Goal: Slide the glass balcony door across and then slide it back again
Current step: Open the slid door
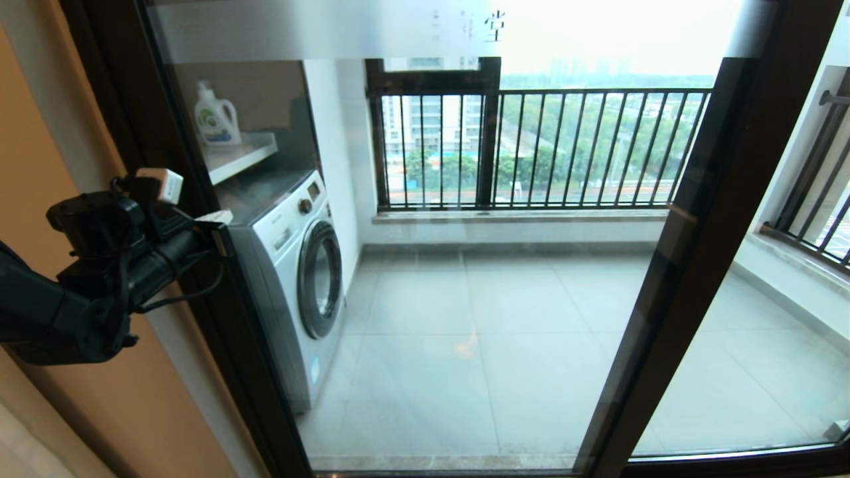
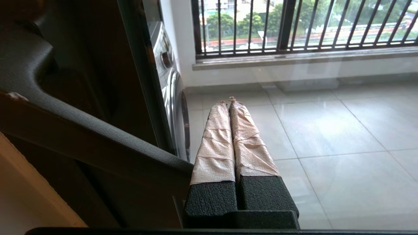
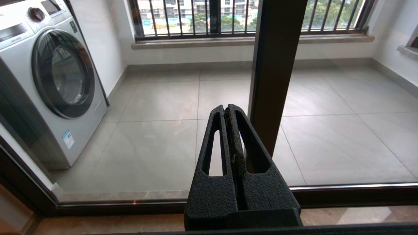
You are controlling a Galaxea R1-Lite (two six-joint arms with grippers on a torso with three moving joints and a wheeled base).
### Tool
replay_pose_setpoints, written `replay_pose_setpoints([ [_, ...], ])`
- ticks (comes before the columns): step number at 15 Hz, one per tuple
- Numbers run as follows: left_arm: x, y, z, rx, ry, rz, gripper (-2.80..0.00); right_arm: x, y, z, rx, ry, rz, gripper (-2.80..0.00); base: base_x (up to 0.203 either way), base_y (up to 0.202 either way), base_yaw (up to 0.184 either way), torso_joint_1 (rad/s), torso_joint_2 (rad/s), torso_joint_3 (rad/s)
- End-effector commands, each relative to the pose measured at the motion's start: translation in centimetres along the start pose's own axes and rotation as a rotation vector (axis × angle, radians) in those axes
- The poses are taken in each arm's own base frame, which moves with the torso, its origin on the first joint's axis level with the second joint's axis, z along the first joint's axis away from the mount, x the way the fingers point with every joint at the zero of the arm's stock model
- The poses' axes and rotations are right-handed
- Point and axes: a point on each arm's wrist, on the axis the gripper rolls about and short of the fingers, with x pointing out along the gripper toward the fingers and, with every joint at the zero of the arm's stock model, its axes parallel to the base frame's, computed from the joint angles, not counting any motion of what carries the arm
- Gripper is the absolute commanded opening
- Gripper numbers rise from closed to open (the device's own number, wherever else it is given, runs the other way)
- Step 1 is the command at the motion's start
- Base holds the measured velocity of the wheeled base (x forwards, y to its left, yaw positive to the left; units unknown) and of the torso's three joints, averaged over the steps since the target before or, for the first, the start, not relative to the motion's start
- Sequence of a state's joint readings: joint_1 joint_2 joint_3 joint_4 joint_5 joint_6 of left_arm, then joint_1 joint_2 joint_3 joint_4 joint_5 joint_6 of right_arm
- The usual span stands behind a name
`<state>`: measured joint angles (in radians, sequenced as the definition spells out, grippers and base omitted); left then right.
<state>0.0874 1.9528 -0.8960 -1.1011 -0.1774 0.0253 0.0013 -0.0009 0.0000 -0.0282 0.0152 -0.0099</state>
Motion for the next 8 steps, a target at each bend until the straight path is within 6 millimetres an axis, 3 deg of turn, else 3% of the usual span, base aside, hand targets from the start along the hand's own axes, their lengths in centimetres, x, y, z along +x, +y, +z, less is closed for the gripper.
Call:
replay_pose_setpoints([
  [1,0.0,0.0,0.0,0.003,-0.006,-0.002,-2.8,0.1,0.0,-0.2,-0.001,0.009,0.0,-2.8,0.0,0.0,0.0,0.0,0.0,0.0],
  [8,-0.6,1.6,-1.4,0.001,0.041,0.045,-2.8,0.1,0.0,-0.2,-0.001,0.009,0.0,-2.8,0.0,0.0,0.0,0.0,0.0,0.0],
])
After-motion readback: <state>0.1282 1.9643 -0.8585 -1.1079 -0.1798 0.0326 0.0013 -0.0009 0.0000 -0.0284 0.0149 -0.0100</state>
